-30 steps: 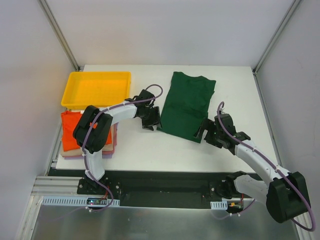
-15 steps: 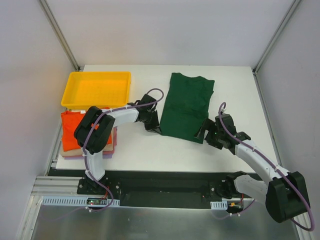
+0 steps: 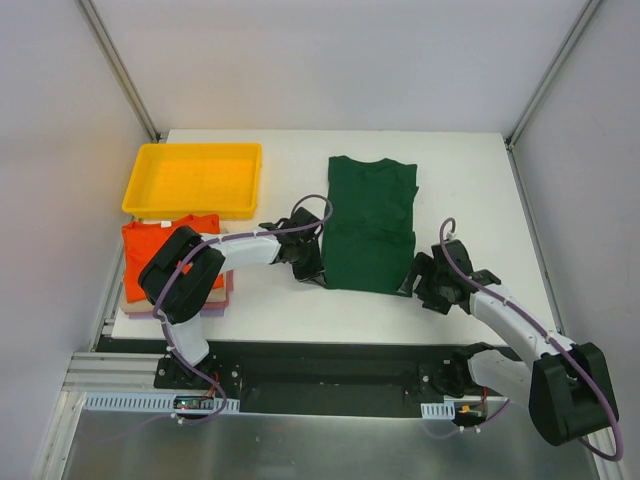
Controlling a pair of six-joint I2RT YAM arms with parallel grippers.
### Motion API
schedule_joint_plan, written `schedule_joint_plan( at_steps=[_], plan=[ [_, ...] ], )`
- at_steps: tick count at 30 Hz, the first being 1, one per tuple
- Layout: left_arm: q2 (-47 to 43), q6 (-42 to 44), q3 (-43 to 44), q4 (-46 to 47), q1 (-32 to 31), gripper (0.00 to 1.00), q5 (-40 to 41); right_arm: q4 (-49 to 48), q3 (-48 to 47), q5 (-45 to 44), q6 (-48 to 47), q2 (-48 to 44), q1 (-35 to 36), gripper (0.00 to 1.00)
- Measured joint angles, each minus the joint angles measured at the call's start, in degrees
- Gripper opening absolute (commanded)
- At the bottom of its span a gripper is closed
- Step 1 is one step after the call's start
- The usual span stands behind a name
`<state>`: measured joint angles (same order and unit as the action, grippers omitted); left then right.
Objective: Fold and stack the t-shirts
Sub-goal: Grab one side of the 2/3 rectangular tshirt with both arms
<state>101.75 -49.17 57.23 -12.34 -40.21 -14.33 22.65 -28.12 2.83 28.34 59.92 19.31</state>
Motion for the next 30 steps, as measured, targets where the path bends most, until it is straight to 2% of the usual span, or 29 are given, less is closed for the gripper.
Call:
schedule_joint_plan(
  at_steps=[7,15,20,22,26,30],
  plan=[
    [-0.11,-1.01,-0.09,0.07,-0.39,0.00,0.37,-1.07,1.57,-1.14,1.49,-0.09,-0.17,0.58],
    [-0.33,-1.05,-0.28,0.15,-0.70,0.00,1.03,-3.74,1.49,-3.19,1.64,2.12,-0.31,0.47],
    [-0.33,-1.05,-0.28,0.15,-0.70,0.00,1.09,-7.21,1.01,-2.27,1.44,5.27,-0.33,0.19],
    [-0.35,-1.05,-0.31,0.17,-0.70,0.00,1.16,-7.89,1.03,-1.79,1.49,6.03,-0.33,0.03],
    [-1.07,-1.20,-1.09,0.52,-0.72,0.00,1.31,-7.63,1.77,-0.92,1.46,5.16,-0.33,0.01],
    [-4.50,-1.14,-4.13,0.04,-1.14,0.00,1.29,-3.32,2.29,1.97,-0.46,-0.15,-0.31,0.01]
  ],
)
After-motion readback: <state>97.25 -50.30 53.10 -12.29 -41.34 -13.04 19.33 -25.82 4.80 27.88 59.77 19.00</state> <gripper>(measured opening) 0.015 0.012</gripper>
